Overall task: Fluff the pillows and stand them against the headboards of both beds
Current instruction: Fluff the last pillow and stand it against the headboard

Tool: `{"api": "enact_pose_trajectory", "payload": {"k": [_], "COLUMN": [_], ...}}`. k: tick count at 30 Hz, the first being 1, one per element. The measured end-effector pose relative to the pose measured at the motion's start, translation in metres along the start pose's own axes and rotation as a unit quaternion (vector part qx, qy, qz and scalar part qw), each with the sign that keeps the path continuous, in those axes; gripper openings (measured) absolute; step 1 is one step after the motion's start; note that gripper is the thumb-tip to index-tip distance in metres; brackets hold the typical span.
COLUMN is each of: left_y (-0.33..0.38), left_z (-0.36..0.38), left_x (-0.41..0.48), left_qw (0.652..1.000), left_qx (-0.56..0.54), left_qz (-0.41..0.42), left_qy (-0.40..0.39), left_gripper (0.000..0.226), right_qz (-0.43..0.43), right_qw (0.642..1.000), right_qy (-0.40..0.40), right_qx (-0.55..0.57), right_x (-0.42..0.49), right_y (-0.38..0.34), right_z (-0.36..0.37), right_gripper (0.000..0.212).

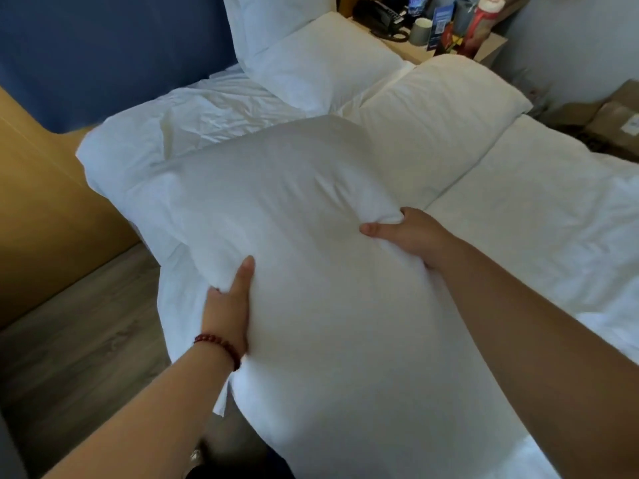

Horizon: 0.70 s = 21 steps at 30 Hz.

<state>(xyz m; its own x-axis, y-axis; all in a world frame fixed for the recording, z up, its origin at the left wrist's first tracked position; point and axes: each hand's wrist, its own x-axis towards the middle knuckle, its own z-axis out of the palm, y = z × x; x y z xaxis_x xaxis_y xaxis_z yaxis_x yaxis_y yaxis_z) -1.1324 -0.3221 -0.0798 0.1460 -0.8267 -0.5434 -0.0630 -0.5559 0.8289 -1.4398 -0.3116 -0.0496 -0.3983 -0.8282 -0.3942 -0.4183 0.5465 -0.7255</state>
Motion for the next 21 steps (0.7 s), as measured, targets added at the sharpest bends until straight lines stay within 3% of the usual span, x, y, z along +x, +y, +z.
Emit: {"api": "enact_pose_trajectory", "payload": {"k": [3,8,12,16,21], "left_y": [0.017,0.066,0.123,0.174,0.221], "left_z": [-0.049,-0.123,-0.194,-0.260,-0.310], "left_x": [0.011,0.038,0.073,0.110,0.145], "left_qw": [1.000,0.999,0.995,0.986,0.979], "left_qx": [0.004,-0.033,-0.063,-0.090,-0.104], "left_qz": [-0.004,0.030,0.079,0.138,0.176], "left_qy": [-0.006,-0.017,-0.021,-0.015,-0.008], "left_gripper": [0.093,0.102,0.083,0.068,0.054], "right_qz": [-0.032,-0.083,-0.114,-0.138,-0.153], "right_qw": [0.999,0.996,0.992,0.987,0.981], "right_qy": [0.013,0.041,0.053,0.061,0.086], "right_qx": [0.021,0.014,0.032,0.053,0.082], "right_x": [-0.017,-0.029,-0.034,-0.030,-0.017], "right_y": [-0.047,-0.151,-0.232,-0.301,-0.364], "right_z": [0.026,0.070,0.121,0.171,0.205], "right_gripper": [0.075,0.092,0.093,0.071,0.073]}}
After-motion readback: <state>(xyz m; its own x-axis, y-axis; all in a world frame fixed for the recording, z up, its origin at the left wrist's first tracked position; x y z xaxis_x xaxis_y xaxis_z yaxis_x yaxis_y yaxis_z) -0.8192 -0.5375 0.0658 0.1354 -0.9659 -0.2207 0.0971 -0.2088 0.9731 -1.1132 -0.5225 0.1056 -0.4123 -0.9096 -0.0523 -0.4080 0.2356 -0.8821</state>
